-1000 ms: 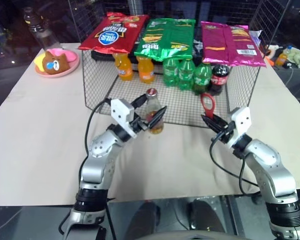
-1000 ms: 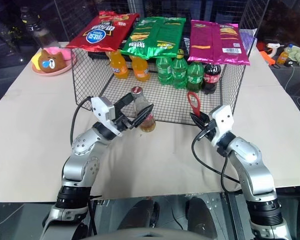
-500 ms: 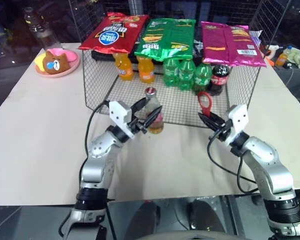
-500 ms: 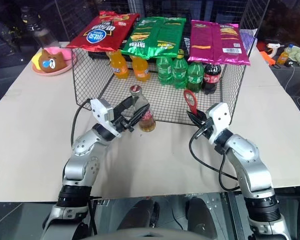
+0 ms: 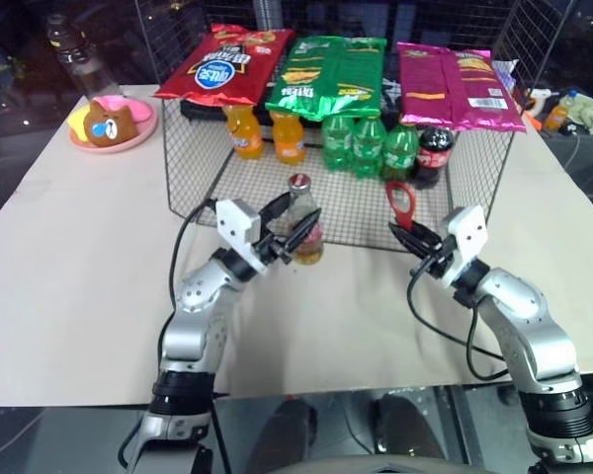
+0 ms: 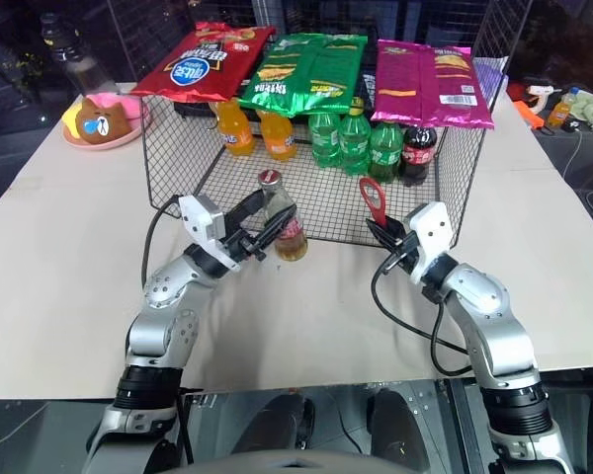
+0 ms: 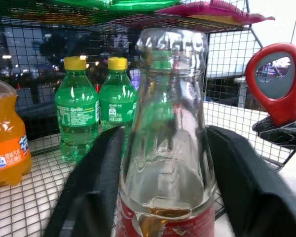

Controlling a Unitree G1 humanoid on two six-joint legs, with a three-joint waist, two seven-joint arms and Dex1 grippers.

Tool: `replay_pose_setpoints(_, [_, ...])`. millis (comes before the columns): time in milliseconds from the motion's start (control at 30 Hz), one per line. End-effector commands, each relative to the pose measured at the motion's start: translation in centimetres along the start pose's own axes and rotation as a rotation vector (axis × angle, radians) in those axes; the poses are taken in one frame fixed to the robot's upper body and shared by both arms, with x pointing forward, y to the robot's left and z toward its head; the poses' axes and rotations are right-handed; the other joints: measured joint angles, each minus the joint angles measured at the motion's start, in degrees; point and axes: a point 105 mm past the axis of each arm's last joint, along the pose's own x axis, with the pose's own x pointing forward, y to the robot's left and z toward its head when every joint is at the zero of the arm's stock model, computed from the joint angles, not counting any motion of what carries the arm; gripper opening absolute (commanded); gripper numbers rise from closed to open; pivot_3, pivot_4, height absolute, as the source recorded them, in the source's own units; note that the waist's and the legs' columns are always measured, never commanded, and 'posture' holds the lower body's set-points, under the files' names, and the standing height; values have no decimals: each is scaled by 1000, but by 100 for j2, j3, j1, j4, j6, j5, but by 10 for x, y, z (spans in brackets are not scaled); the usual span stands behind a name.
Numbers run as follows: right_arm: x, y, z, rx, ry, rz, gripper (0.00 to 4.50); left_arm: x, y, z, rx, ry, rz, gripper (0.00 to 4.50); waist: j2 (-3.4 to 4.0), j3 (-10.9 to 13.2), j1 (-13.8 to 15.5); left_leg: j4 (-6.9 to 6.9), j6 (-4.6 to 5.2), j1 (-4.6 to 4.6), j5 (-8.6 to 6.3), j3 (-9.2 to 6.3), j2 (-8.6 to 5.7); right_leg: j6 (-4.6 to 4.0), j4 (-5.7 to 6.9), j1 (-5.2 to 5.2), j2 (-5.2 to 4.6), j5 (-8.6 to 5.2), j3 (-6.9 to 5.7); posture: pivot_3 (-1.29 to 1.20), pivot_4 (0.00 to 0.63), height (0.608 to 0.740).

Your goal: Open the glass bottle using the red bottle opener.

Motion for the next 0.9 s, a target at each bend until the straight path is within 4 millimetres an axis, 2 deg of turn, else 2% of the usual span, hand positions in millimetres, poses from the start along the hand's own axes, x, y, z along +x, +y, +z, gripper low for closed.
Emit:
replay_pose_setpoints(33, [5, 1, 16, -45, -56, 19, 14, 0, -3, 3, 17, -14, -13, 1233, 1, -2, 1, 0, 0, 1, 0, 0, 0, 0, 0, 1, 0, 0, 0, 0, 150, 740])
replay_pose_setpoints(167, [12, 5, 22, -76, -61, 49, 14, 0, -3, 3, 31, -12, -15, 1233, 1, -1, -1, 0, 0, 2, 0, 2, 0, 0, 1, 1, 1, 0, 2, 0, 150, 740])
replay_pose_setpoints(467, [42, 16, 34, -187, -69, 92, 14, -4, -5, -3, 26, 0, -17, 1233, 1, -2, -5, 0, 0, 2, 0, 2, 0, 0, 1, 0, 2, 0, 2, 0, 150, 740])
replay_pose_setpoints(700, [69, 16, 41, -463, -74, 93, 14, -5, -4, -6, 26, 8, -18, 1233, 1, -2, -7, 0, 0, 3, 0, 2, -1, 0, 1, 0, 2, 0, 1, 0, 150, 740])
replay_pose_setpoints(900, [91, 29, 43, -586, -125, 108, 14, -3, -4, -9, 26, 12, -22, 1233, 0, -2, -20, 0, -1, 4, 0, 3, -1, 0, 1, 0, 2, 0, 2, 0, 150, 740])
